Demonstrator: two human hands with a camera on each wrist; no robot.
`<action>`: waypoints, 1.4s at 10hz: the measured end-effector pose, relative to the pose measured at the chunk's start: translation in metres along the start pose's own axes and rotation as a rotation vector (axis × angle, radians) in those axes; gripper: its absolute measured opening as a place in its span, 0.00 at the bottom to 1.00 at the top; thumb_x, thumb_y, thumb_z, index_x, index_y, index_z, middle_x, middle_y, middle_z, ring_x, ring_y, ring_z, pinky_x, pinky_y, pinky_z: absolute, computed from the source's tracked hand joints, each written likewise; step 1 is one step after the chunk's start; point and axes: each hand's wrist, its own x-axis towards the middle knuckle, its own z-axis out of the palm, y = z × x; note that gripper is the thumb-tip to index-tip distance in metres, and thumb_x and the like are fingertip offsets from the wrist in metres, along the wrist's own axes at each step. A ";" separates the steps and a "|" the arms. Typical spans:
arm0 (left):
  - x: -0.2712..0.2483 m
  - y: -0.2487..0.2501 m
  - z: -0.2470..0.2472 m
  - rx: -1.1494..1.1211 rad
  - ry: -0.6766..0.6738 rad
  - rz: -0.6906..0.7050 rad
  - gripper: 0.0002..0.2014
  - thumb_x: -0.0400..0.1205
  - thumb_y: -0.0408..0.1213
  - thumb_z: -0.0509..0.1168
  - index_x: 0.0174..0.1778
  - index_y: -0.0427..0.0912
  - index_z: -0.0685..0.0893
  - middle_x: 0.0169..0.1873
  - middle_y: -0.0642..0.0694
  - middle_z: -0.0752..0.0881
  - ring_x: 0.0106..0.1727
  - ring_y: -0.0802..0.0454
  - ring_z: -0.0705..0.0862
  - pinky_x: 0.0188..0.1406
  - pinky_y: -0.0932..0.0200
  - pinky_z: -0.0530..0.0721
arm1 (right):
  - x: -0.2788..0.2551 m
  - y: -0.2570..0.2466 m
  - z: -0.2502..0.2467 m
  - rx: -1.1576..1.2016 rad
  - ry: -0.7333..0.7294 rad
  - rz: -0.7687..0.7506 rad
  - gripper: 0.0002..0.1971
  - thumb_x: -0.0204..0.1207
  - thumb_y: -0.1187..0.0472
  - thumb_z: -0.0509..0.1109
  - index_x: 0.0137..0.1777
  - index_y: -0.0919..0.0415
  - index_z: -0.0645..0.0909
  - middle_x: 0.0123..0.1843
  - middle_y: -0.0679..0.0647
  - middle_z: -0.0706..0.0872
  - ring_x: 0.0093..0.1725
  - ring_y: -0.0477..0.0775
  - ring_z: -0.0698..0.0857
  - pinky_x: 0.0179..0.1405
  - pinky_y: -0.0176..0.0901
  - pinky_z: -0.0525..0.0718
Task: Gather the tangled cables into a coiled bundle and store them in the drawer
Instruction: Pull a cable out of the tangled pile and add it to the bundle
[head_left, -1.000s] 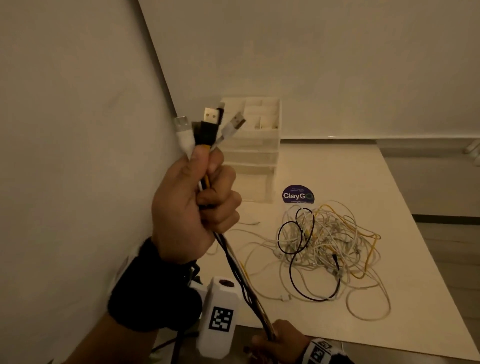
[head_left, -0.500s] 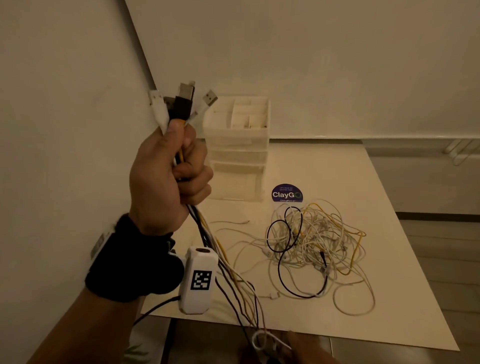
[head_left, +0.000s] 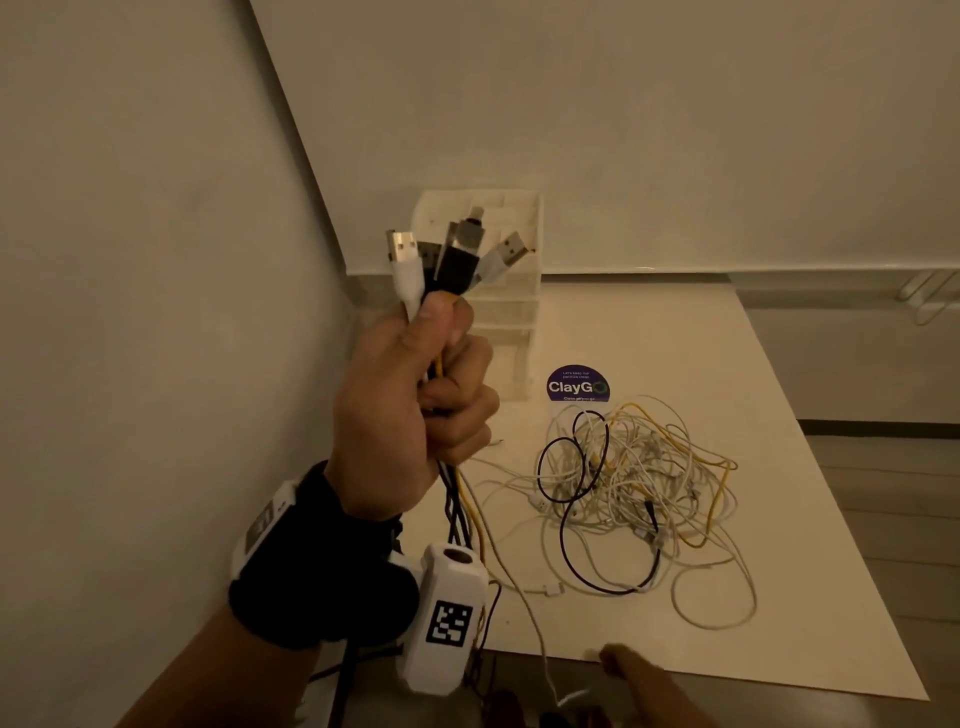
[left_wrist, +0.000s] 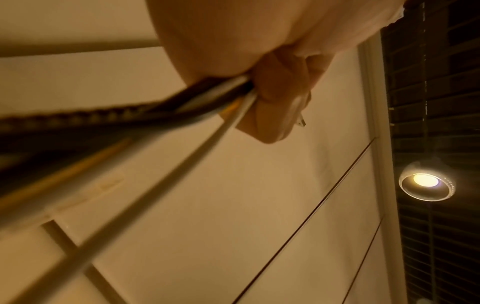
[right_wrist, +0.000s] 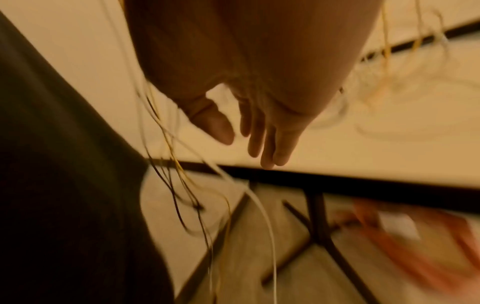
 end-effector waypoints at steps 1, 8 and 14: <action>-0.004 -0.007 0.006 -0.054 -0.037 -0.025 0.15 0.81 0.49 0.55 0.31 0.45 0.70 0.19 0.51 0.58 0.16 0.58 0.51 0.18 0.74 0.54 | -0.006 -0.069 -0.005 -0.099 0.210 -0.235 0.25 0.78 0.60 0.68 0.69 0.37 0.64 0.69 0.37 0.76 0.70 0.35 0.74 0.66 0.27 0.73; -0.011 0.030 -0.019 -0.036 0.010 0.115 0.16 0.85 0.51 0.47 0.34 0.48 0.64 0.20 0.53 0.57 0.16 0.58 0.51 0.17 0.72 0.51 | 0.057 -0.122 0.052 -0.078 -0.133 -0.383 0.24 0.84 0.45 0.53 0.73 0.60 0.65 0.61 0.62 0.83 0.59 0.61 0.83 0.63 0.57 0.80; -0.016 0.007 -0.046 -0.103 -0.034 0.029 0.15 0.79 0.51 0.64 0.36 0.46 0.70 0.20 0.52 0.59 0.16 0.59 0.54 0.18 0.73 0.55 | 0.123 -0.125 0.002 -0.771 0.140 -0.265 0.21 0.78 0.70 0.63 0.71 0.62 0.69 0.69 0.62 0.71 0.68 0.67 0.72 0.61 0.57 0.76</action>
